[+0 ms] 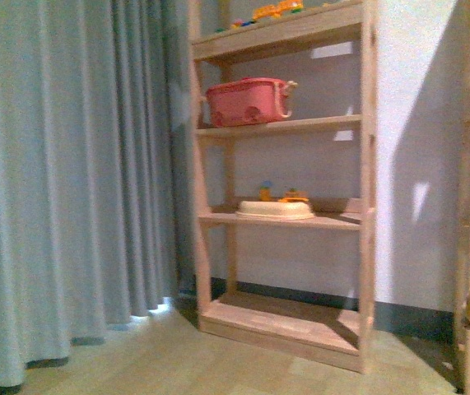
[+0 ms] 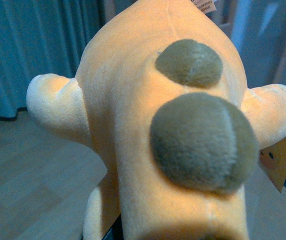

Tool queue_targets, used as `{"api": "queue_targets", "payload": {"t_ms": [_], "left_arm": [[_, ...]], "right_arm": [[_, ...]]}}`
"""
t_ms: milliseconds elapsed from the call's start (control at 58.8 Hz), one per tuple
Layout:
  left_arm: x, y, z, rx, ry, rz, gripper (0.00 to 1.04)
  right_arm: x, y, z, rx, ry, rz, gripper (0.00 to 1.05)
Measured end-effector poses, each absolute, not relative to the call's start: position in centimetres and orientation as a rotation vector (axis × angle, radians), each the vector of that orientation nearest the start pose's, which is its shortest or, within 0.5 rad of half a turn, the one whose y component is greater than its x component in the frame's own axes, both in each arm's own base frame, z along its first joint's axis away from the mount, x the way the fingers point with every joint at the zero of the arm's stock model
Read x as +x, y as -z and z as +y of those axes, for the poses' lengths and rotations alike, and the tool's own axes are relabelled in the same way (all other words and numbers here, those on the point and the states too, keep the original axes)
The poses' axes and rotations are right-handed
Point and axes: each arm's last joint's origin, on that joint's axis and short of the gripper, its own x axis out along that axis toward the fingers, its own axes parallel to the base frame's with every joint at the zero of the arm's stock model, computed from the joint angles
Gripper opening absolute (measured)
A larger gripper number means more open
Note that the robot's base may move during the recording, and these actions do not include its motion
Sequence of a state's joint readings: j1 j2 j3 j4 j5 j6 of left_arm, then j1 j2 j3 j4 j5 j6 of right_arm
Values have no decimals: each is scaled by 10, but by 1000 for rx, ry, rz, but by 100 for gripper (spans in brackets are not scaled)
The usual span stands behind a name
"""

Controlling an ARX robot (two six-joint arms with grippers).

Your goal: Put away toys

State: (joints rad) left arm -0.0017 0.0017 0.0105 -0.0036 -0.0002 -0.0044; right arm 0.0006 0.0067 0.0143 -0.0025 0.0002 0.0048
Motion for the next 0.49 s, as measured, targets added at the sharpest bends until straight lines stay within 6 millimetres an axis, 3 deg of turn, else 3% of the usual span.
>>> {"api": "queue_targets", "payload": {"t_ms": [493], "left_arm": [[97, -167, 0, -4, 0, -5, 98]], "right_arm": [[97, -168, 0, 5, -1, -6, 7]]}}
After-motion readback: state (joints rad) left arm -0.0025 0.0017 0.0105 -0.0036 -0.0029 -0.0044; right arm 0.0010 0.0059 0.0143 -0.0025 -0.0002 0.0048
